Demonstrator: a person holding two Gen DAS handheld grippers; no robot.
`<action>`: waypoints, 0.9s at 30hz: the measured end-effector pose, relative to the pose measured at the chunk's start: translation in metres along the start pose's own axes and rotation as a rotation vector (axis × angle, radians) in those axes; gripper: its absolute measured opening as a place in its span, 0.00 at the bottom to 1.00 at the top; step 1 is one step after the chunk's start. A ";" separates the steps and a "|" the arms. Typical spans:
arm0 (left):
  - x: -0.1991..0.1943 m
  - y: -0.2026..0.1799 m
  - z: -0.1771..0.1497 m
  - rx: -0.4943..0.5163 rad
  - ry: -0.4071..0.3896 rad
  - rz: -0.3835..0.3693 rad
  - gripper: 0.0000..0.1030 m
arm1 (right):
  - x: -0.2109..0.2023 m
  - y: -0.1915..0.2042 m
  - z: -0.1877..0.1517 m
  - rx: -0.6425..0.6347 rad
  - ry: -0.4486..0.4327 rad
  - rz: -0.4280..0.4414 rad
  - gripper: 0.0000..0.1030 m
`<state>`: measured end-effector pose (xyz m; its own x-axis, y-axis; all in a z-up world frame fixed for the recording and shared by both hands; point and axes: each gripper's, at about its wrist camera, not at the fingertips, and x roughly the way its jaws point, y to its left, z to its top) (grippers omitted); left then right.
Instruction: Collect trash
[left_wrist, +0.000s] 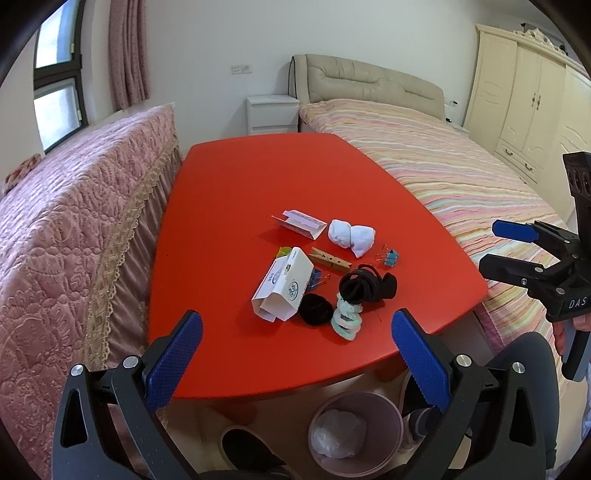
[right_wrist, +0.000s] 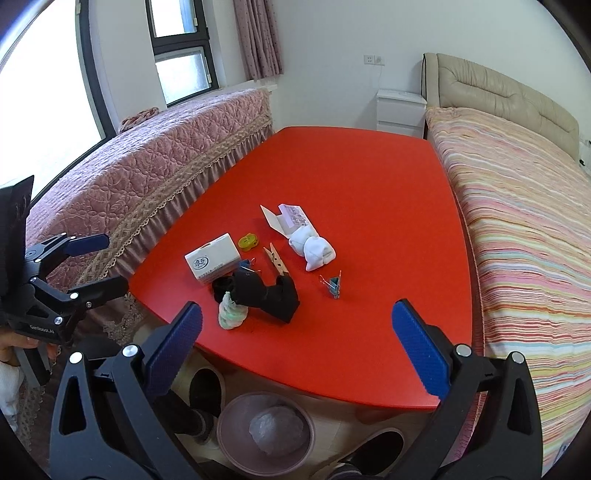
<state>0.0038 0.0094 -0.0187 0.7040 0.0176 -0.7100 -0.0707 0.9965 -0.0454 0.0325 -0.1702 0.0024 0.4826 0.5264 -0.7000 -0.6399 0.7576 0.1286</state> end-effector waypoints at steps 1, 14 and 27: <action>0.000 0.001 0.000 -0.001 0.000 -0.001 0.94 | 0.000 0.000 0.000 0.000 0.000 0.001 0.97; 0.001 -0.002 0.000 -0.001 0.000 0.006 0.94 | 0.000 0.003 0.000 0.002 0.005 0.005 0.97; 0.004 -0.004 -0.001 -0.004 0.009 0.002 0.94 | 0.004 0.004 -0.004 0.003 0.017 0.011 0.97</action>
<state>0.0059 0.0054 -0.0218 0.6973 0.0193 -0.7165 -0.0755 0.9961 -0.0466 0.0297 -0.1668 -0.0031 0.4650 0.5280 -0.7106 -0.6434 0.7529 0.1384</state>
